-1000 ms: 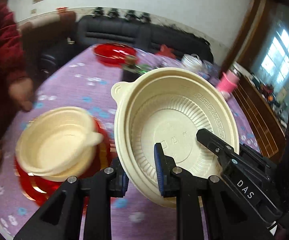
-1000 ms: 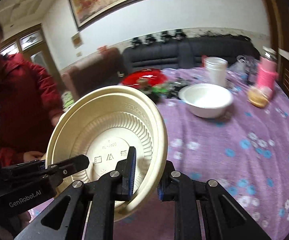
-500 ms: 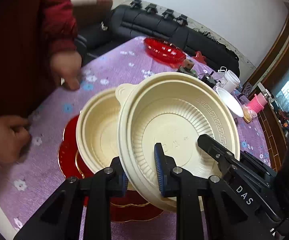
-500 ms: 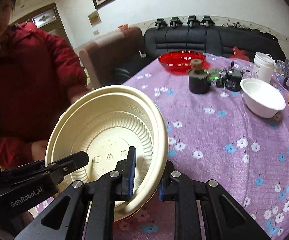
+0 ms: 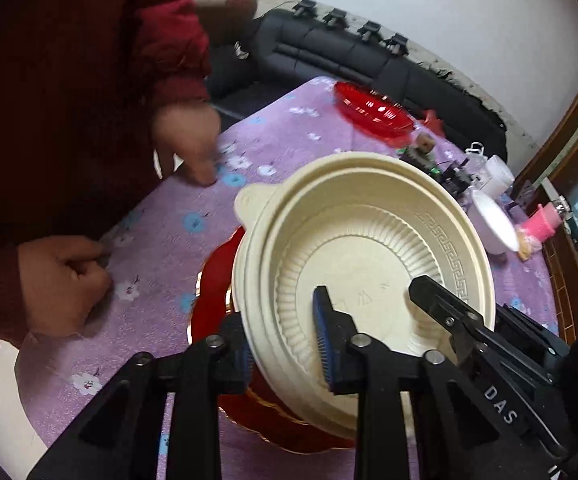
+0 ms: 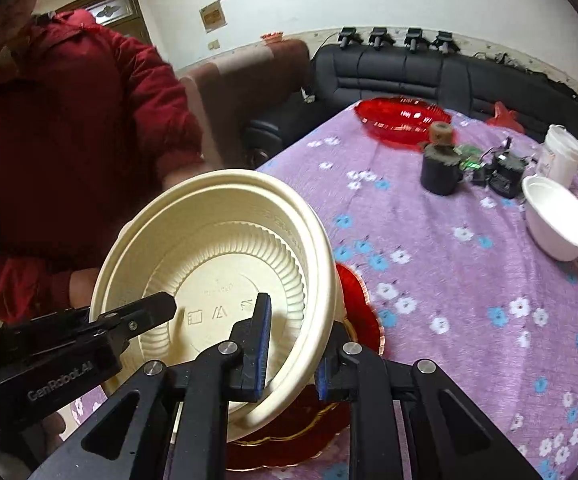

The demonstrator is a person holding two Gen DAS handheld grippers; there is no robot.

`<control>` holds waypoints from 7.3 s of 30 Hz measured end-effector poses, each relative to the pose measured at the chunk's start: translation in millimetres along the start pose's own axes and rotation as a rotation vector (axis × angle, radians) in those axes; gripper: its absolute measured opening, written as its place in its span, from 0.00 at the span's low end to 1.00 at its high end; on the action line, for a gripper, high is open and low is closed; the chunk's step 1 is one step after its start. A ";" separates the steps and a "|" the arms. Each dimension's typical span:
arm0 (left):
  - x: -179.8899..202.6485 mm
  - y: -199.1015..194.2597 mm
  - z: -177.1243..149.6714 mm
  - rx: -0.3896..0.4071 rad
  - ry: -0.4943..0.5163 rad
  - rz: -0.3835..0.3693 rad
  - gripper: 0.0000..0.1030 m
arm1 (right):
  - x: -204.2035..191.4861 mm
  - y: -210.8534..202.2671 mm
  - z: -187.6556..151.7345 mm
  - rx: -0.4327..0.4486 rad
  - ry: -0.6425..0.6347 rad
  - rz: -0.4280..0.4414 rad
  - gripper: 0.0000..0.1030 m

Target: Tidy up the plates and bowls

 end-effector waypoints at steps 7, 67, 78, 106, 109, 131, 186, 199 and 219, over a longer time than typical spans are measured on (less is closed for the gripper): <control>1.0 -8.8 -0.2 0.036 0.005 -0.045 0.58 | -2.0 10.2 -8.0 -0.003 0.019 0.026 0.27; 230.0 87.1 -124.7 0.005 0.372 -0.020 0.94 | 282.3 -120.8 -138.0 0.230 0.528 -0.325 0.61; 234.4 143.1 -132.0 -0.034 0.410 0.036 0.95 | 327.5 -93.2 -173.0 0.119 0.639 -0.342 0.61; 236.5 147.2 -134.3 -0.045 0.419 0.044 1.00 | 322.0 -87.5 -166.9 0.099 0.595 -0.358 0.75; 236.6 147.2 -134.3 -0.045 0.419 0.044 1.00 | 321.6 -87.1 -166.7 0.098 0.594 -0.358 0.76; 236.6 147.2 -134.9 -0.044 0.419 0.038 1.00 | 261.3 -122.8 -128.1 0.269 0.373 -0.458 0.78; 219.8 13.6 -39.7 -0.094 0.307 -0.240 0.96 | 352.0 -121.0 -70.9 0.059 0.528 -0.375 0.82; 233.3 91.0 -3.4 -0.184 0.251 -0.209 0.89 | 406.9 -7.2 -59.8 -0.037 0.769 -0.202 0.23; 242.4 109.1 -73.5 -0.276 0.263 -0.214 0.89 | 279.3 -61.6 -134.1 -0.235 0.592 0.153 0.09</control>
Point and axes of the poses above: each gripper's, at about its wrist camera, not at the fingertips, and y roughly the way its jaws point, x to its right, z to its top, the point moved 5 cm from there along y, roughly the way its jaws point, and after that the axes turned 12 degrees about -y, right-handed, at the moved point
